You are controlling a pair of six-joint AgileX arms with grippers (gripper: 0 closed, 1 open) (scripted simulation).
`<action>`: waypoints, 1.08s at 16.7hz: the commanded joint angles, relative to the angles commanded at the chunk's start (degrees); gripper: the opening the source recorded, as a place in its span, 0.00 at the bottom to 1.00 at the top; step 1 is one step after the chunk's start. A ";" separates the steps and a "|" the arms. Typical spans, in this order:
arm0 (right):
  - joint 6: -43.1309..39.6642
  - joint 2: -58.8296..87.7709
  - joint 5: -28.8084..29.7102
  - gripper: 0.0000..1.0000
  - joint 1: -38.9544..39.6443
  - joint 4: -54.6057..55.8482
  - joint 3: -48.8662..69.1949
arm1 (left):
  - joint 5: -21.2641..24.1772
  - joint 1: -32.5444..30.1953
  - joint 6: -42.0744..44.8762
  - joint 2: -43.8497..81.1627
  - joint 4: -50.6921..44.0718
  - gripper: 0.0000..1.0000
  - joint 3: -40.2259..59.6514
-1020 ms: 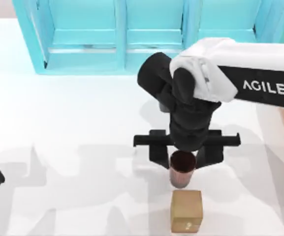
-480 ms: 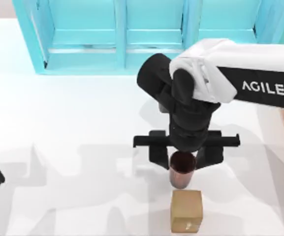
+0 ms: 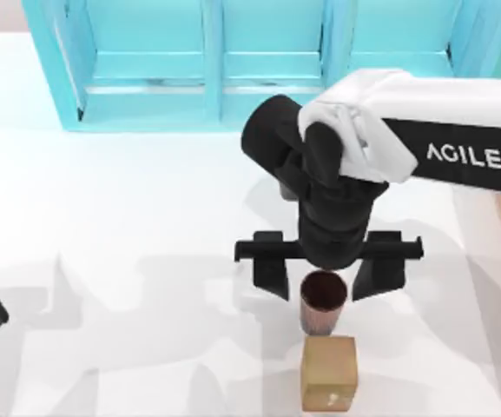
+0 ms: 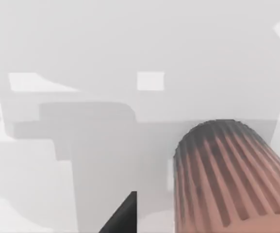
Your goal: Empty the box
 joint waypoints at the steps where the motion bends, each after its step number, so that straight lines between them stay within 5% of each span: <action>1: 0.00 0.00 0.00 1.00 0.00 0.00 0.00 | 0.00 0.00 0.00 0.00 0.00 1.00 0.00; 11: -0.01 -0.11 -0.01 1.00 -0.13 -0.86 0.70 | 0.00 0.00 0.00 0.00 0.00 1.00 0.00; 18: -0.17 -2.07 0.02 1.00 -0.26 -14.23 12.21 | 0.00 0.00 0.00 0.00 0.00 1.00 0.00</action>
